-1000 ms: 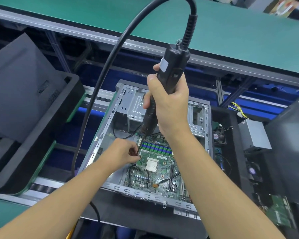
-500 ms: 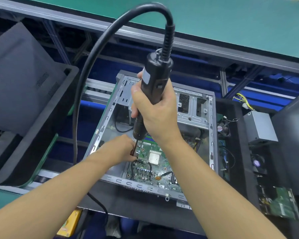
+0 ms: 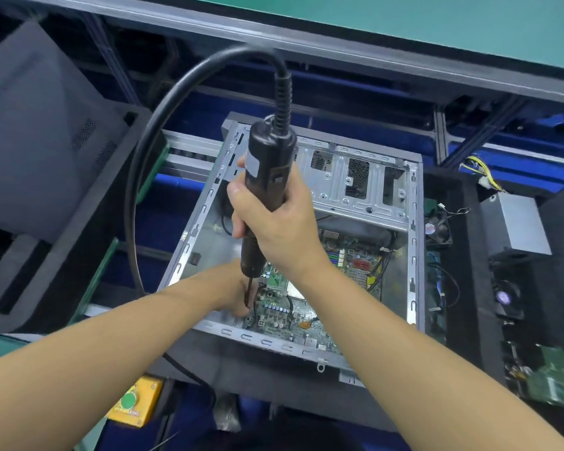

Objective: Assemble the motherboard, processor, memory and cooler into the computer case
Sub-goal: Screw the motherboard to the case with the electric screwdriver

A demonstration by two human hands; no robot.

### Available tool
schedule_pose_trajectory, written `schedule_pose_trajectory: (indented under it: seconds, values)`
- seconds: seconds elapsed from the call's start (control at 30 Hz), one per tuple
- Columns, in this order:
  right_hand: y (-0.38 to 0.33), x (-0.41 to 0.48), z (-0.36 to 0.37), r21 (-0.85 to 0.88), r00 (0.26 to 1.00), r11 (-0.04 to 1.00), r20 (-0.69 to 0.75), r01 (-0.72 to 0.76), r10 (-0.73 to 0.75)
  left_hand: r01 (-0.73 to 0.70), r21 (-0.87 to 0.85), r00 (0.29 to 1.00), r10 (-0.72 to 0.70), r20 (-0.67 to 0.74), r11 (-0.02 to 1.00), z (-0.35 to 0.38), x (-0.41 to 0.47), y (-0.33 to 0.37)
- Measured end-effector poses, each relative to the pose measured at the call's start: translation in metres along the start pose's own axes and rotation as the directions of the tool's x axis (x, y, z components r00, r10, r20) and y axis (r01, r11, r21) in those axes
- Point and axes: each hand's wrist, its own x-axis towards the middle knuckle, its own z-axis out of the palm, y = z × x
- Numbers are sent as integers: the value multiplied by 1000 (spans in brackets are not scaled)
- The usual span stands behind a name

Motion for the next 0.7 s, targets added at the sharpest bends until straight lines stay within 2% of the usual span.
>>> schedule_pose_trajectory:
  seconds: [0.17,0.3,0.4,0.5,0.57,0.7]
  values:
    - [10,-9,0,2,1000,1000,1,-19,19,20,2,993,-21,120,1000,2,6,-1]
    - [13,-12,-3,-8,999,999,-5,-39,39,-3,7,987,2,160,1000,2,10,1]
    - [16,-16,-6,-8,999,999,-8,-53,53,47,-5,978,-45,205,999,5,12,2]
    - [17,-19,-8,-5,999,999,-7,-42,42,-9,39,965,-1,263,999,4,13,4]
    - [17,-19,-7,6,999,999,-5,-41,41,39,-39,972,-29,232,998,3,14,6]
    - [20,-19,-7,16,998,998,-5,-55,55,2,-63,977,12,212,998,1,12,8]
